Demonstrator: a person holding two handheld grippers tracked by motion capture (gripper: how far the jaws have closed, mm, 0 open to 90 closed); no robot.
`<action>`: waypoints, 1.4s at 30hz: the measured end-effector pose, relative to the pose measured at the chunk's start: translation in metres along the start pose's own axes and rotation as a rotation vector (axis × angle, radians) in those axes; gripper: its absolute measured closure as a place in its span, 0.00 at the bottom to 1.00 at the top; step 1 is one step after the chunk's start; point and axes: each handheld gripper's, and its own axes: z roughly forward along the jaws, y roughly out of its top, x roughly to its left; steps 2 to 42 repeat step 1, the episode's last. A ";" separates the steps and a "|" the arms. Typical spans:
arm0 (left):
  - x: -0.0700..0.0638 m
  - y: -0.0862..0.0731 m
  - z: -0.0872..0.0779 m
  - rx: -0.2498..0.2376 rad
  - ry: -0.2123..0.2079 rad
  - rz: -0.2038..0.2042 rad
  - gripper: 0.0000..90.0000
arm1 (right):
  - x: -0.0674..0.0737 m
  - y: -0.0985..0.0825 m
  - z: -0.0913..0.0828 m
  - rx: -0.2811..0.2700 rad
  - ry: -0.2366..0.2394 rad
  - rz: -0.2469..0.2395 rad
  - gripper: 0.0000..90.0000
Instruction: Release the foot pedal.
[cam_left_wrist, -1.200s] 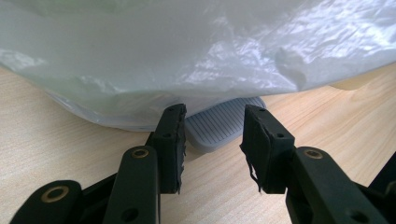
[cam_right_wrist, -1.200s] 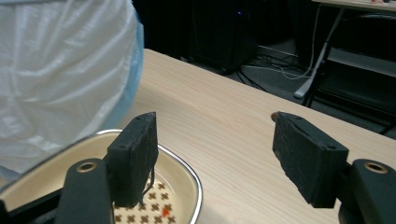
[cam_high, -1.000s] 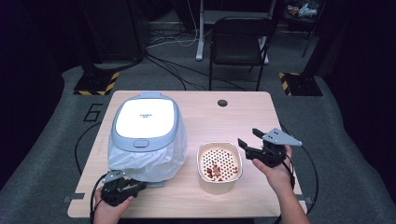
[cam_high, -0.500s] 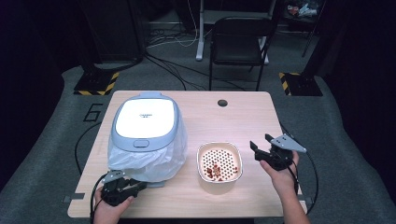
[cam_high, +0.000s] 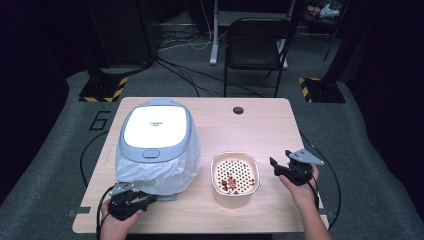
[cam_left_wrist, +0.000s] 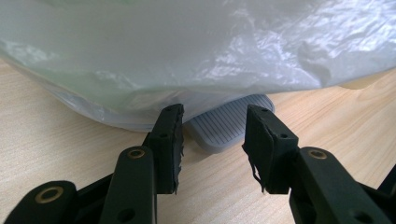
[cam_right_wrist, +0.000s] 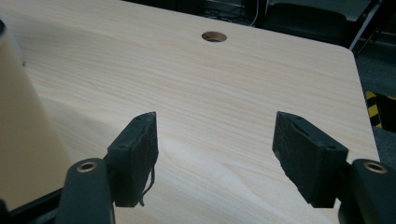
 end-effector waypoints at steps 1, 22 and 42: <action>0.000 0.000 0.000 0.001 0.001 0.001 0.64 | -0.002 -0.001 0.001 0.012 0.002 0.004 0.32; 0.000 0.000 0.000 0.001 0.001 0.001 0.64 | -0.002 -0.001 0.001 0.012 0.002 0.004 0.32; 0.000 0.000 0.000 0.001 0.001 0.001 0.64 | -0.002 -0.001 0.001 0.012 0.002 0.004 0.32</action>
